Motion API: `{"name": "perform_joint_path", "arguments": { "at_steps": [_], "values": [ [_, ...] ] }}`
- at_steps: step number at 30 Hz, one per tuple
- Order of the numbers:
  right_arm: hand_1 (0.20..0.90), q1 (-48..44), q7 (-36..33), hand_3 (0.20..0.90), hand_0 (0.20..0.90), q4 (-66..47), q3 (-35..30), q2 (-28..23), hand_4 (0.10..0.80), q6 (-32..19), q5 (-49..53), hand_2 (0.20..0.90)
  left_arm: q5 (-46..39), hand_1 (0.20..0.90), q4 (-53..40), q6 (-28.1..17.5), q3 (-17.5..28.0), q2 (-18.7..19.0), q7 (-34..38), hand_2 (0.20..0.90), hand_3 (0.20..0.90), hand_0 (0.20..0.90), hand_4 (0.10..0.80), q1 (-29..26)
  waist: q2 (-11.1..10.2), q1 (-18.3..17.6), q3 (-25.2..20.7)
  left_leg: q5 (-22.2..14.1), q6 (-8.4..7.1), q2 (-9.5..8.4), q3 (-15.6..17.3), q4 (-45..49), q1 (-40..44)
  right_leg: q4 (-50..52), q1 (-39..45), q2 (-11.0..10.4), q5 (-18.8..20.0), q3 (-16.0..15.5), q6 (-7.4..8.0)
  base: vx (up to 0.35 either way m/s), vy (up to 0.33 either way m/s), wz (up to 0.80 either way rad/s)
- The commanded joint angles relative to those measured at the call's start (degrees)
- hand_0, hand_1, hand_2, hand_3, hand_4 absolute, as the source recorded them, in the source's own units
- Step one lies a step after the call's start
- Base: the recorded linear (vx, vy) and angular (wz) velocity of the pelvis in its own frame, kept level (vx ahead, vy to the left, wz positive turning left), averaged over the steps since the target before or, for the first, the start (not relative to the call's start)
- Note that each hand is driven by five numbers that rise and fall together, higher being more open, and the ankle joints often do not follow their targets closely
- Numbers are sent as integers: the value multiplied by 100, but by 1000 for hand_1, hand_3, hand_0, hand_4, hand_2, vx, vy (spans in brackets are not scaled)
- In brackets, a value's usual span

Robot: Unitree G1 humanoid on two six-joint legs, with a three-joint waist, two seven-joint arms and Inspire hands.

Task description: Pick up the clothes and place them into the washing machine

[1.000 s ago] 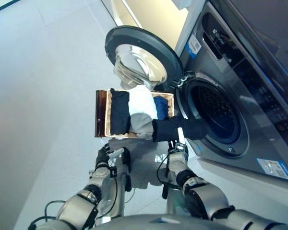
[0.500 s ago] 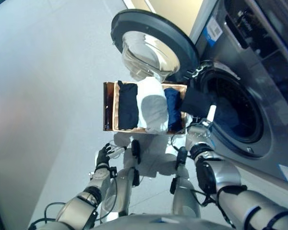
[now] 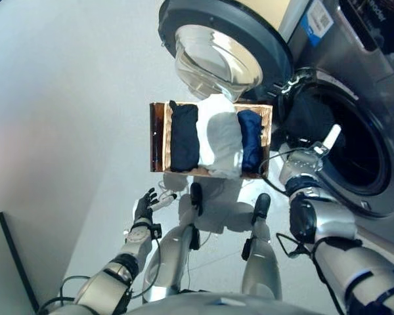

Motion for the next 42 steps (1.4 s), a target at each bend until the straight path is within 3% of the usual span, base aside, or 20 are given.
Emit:
{"name": "perform_joint_path", "arguments": {
  "at_steps": [1, 24, 31, 36, 42],
  "values": [
    [200, -512, -5, 200, 200, -179, -1, -794, 300, -536, -87, 200, -167, 900, 50, -247, -289, 159, 64, 900, 900, 900, 800, -50, 279, 107, -174, -245, -695, 128, -491, -51, -68, 361, 164, -176, -58, 143, 89, -7, 18, 5],
    [200, -1232, -902, 200, 200, 442, 97, -2882, 300, -436, -549, 200, -416, 900, -730, -365, -449, 399, 39, 900, 900, 900, 800, 100, 537, 59, -87, -214, -695, 122, -380, -51, -388, 461, -338, -160, -54, 301, 116, -8, 5, -2],
    [200, -1680, -788, 200, 200, 359, 621, -3060, 300, -149, -784, 200, -523, 900, -1336, -472, -448, 529, -30, 900, 900, 900, 800, 186, 668, 99, 88, -133, -652, 109, -300, 44, -666, 710, -819, -179, -124, 466, 66, -44, -3, -3],
    [200, -1970, -680, 200, 200, 122, 980, -3050, 300, -41, -1060, 200, -575, 900, -1998, -568, -437, 757, -87, 900, 900, 900, 800, 201, 700, 105, 262, -384, -629, 136, -290, 834, -1413, 1381, -1582, -112, -404, 591, -49, -51, -60, -6],
    [200, -2483, -858, 200, 200, 445, 1498, -3310, 300, 185, -1615, 200, -552, 900, -2540, -631, -464, 1018, -135, 900, 900, 900, 800, 259, 731, 180, 179, -457, -627, 281, -375, 1234, -2016, 1959, -2256, -63, -583, 654, -117, -40, -51, 5]
  ]
}}
